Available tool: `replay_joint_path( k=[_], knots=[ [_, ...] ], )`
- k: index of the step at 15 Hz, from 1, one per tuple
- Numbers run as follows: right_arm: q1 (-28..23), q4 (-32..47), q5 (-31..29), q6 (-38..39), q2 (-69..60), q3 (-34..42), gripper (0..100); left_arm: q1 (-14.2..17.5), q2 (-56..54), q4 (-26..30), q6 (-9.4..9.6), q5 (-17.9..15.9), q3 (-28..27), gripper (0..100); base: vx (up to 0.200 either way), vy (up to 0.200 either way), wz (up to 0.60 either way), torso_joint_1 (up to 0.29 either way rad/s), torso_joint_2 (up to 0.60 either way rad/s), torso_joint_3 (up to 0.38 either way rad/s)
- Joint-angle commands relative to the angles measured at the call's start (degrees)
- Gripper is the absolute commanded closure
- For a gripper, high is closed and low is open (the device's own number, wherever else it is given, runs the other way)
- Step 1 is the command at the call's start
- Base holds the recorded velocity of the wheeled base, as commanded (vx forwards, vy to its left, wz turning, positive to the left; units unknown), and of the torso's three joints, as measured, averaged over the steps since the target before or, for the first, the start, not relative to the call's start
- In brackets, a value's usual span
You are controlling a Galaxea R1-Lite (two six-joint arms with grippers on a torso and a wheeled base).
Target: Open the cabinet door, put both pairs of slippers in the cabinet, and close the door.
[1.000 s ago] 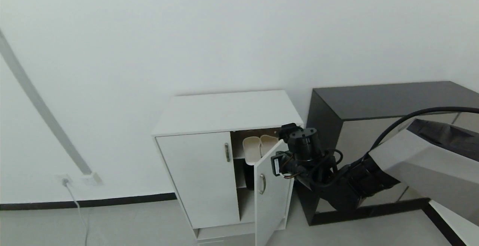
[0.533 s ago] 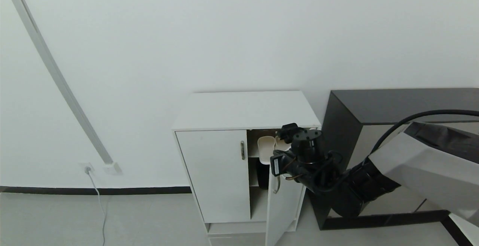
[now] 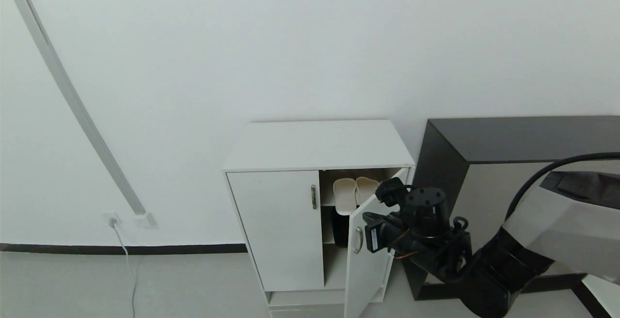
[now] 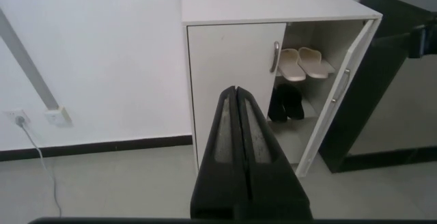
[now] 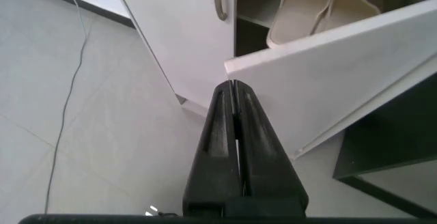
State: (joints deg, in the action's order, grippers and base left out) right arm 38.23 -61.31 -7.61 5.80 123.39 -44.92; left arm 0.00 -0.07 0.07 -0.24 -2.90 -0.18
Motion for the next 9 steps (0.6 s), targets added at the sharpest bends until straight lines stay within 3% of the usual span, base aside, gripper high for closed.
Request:
replay_joint_path(
  k=[1,3,9],
  knots=[
    [-0.26,-3.47,-0.04,0.00,-0.87,5.64,100,0.00,0.07,0.01,-0.02,0.00,0.01,100,0.200,0.000,0.00,-0.002,-0.01,0.002],
    [-0.26,-6.02,0.05,0.00,-0.79,8.54,100,0.00,0.07,0.01,-0.02,0.00,0.01,100,0.200,0.000,0.00,0.019,0.00,0.005],
    [-0.26,-6.55,0.05,0.00,0.97,9.06,100,0.00,0.07,0.01,-0.11,0.00,0.01,100,0.000,0.000,0.00,0.000,0.00,0.000]
  ],
)
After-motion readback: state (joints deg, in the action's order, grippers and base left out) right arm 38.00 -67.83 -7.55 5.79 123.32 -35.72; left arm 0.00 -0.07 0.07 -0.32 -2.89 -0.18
